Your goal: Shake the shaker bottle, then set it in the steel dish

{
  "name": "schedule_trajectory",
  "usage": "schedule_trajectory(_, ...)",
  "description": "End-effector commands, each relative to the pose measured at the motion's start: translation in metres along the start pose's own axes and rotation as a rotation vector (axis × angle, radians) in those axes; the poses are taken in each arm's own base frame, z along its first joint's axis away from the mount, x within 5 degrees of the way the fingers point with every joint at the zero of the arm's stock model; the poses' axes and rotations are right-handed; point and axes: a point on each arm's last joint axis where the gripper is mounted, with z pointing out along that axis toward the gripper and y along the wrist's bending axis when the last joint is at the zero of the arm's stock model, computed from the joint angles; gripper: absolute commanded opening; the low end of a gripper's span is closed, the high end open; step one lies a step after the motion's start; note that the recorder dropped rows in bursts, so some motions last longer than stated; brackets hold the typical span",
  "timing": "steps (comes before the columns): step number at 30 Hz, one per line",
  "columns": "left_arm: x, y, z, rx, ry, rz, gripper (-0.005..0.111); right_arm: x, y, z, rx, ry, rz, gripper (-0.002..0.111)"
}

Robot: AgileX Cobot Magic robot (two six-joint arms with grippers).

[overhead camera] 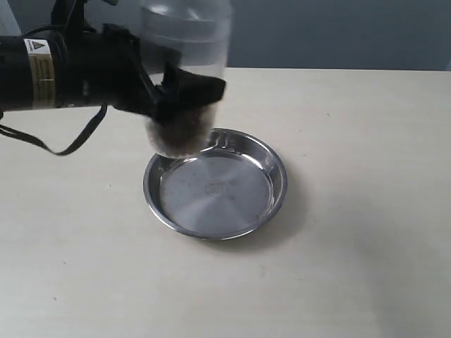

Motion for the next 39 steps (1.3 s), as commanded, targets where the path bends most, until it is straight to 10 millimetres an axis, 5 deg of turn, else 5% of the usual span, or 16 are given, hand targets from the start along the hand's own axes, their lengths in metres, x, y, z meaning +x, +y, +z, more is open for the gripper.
schedule_trajectory(1,0.0,0.008,0.002,-0.037,-0.009,-0.121,0.0,-0.001,0.0,0.0,-0.001,-0.012,-0.003,-0.001)
schedule_trajectory(4,-0.022,-0.018,-0.003,0.224,-0.149,0.063,0.0,-0.001,0.0,0.0,-0.001,-0.012,-0.003,-0.001)
schedule_trajectory(7,-0.057,-0.019,-0.019,0.178,-0.365,-0.019,0.0,-0.001,0.0,0.0,-0.001,-0.012,-0.003,-0.001)
schedule_trajectory(9,-0.062,-0.019,-0.023,0.137,-0.372,0.041,0.0,-0.001,0.0,0.0,-0.001,-0.012,-0.003,-0.001)
schedule_trajectory(14,0.008,-0.01,0.005,0.071,0.005,-0.01,0.0,-0.001,0.0,0.0,-0.001,-0.012,-0.003,-0.001)
schedule_trajectory(17,0.016,-0.011,0.009,0.113,0.023,-0.014,0.0,-0.001,0.0,0.0,-0.001,-0.012,-0.003,-0.001)
schedule_trajectory(23,-0.062,-0.03,-0.031,0.072,-0.281,0.194,0.0,-0.001,0.0,0.0,-0.001,-0.012,-0.003,-0.001)
schedule_trajectory(25,-0.049,-0.027,-0.027,0.033,-0.215,0.197,0.0,-0.001,0.0,0.0,-0.001,-0.012,-0.003,-0.001)
schedule_trajectory(29,0.02,-0.01,0.004,0.014,0.031,0.006,0.0,-0.001,0.0,0.0,-0.001,-0.012,-0.003,-0.001)
schedule_trajectory(31,0.014,-0.017,0.003,0.081,-0.008,0.028,0.0,-0.001,0.0,0.0,-0.001,-0.012,-0.003,-0.001)
schedule_trajectory(35,-0.047,-0.038,-0.031,0.11,-0.259,0.187,0.0,-0.001,0.0,0.0,-0.001,-0.012,-0.003,-0.001)
schedule_trajectory(36,-0.049,-0.037,-0.035,0.07,-0.263,0.211,0.0,-0.001,0.0,0.0,-0.001,-0.012,-0.003,-0.001)
schedule_trajectory(39,0.016,-0.01,-0.009,-0.062,-0.029,0.049,0.0,-0.001,0.0,0.0,-0.001,-0.012,-0.003,-0.001)
